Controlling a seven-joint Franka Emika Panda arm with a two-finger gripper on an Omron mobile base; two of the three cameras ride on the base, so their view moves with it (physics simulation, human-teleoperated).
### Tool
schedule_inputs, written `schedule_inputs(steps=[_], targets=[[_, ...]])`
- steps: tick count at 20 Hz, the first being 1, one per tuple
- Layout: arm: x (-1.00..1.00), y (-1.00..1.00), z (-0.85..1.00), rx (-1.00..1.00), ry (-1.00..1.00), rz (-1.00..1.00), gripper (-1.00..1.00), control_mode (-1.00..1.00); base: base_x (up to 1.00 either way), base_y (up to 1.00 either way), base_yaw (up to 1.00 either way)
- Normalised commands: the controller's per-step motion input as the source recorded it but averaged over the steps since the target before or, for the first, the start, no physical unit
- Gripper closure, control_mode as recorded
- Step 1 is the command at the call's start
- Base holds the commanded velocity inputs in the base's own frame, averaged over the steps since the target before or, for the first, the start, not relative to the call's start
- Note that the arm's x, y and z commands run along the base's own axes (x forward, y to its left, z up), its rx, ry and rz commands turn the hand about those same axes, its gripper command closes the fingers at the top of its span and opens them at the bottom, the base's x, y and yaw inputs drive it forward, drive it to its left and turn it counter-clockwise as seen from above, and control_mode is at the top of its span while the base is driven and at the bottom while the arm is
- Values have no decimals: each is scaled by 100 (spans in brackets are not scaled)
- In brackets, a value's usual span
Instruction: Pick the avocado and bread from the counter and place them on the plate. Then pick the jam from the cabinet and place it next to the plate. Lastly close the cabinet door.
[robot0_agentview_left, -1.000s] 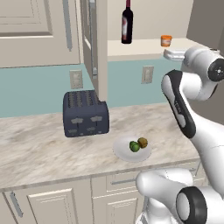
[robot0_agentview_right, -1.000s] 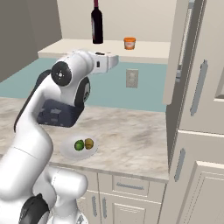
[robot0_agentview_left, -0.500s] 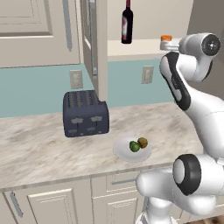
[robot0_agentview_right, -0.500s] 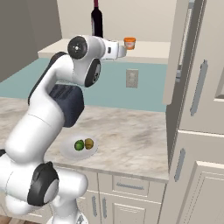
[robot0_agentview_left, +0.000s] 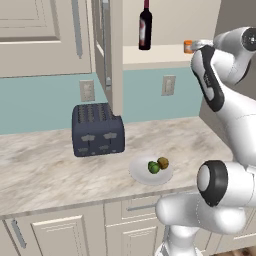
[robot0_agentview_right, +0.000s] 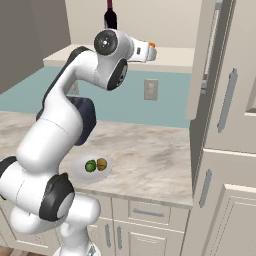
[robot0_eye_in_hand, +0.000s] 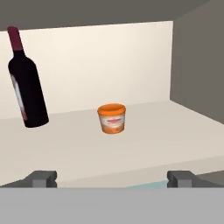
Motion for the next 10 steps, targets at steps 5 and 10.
schedule_inputs(steps=[5, 10], targets=[[3, 0, 0, 0, 0, 0, -100, -100, 0, 0, 0], [16, 0, 0, 0, 0, 0, -100, -100, 0, 0, 0]])
